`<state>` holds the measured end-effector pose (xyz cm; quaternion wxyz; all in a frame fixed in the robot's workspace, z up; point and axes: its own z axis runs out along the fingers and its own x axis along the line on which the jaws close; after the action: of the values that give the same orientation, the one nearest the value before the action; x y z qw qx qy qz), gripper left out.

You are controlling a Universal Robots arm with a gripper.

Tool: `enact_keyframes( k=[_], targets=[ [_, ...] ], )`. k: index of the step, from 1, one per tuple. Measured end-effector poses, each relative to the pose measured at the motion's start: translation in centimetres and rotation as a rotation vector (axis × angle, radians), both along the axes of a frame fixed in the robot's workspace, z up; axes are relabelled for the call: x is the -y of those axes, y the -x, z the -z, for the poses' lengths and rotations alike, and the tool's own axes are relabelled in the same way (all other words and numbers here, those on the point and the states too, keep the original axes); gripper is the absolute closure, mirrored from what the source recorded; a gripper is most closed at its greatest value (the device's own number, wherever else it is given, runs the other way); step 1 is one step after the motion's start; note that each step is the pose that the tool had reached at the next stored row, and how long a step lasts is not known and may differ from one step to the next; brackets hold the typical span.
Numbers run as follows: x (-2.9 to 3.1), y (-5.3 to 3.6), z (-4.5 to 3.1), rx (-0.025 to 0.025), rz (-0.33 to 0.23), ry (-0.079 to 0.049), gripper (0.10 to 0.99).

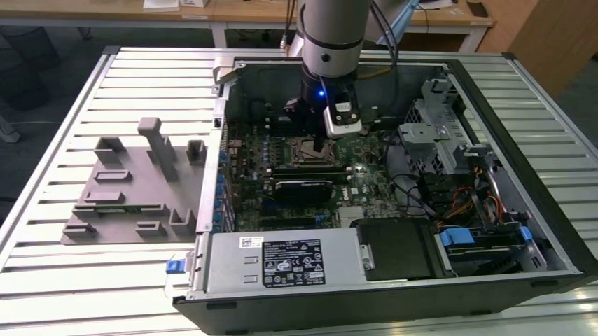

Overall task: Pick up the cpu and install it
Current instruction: 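Install the second cpu locking lever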

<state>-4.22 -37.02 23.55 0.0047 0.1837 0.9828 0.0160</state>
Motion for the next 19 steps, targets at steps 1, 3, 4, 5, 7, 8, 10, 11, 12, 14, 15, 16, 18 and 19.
enact_keyframes(
  k=[1, 3, 4, 5, 7, 8, 10, 11, 12, 14, 15, 16, 18, 19],
  targets=[
    [0.11, 0.0, 0.0, 0.0, 0.0, 0.0, 0.98],
    [0.33, 0.0, 0.0, 0.0, 0.0, 0.0, 0.98],
    [0.43, 0.0, 0.0, 0.0, 0.0, 0.0, 0.98],
    [0.53, 0.0, 0.0, 0.0, 0.0, 0.0, 0.98],
    [0.72, 0.0, 0.0, 0.0, 0.0, 0.0, 0.98],
    [0.8, 0.0, 0.0, 0.0, 0.0, 0.0, 0.98],
    [0.94, 0.01, 0.03, 0.0, 0.0, 0.0, 0.98],
    [0.99, 0.04, 0.04, 0.0001, 0.0, 0.0, 0.98],
    [1.04, 0.08, 0.05, 0.0001, 0.0, 0.0, 0.98],
    [1.11, 0.22, 0.09, 0.0003, -0.001, -0.001, 0.98],
    [1.15, 0.29, 0.1, 0.0004, -0.002, -0.001, 0.98],
    [1.19, 0.37, 0.11, 0.0004, -0.003, -0.001, 0.98],
    [1.28, 0.54, 0.12, 0.0006, -0.007, -0.001, 0.98],
    [1.31, 0.66, 0.13, 0.0007, -0.01, 0.0, 0.98]
  ],
)
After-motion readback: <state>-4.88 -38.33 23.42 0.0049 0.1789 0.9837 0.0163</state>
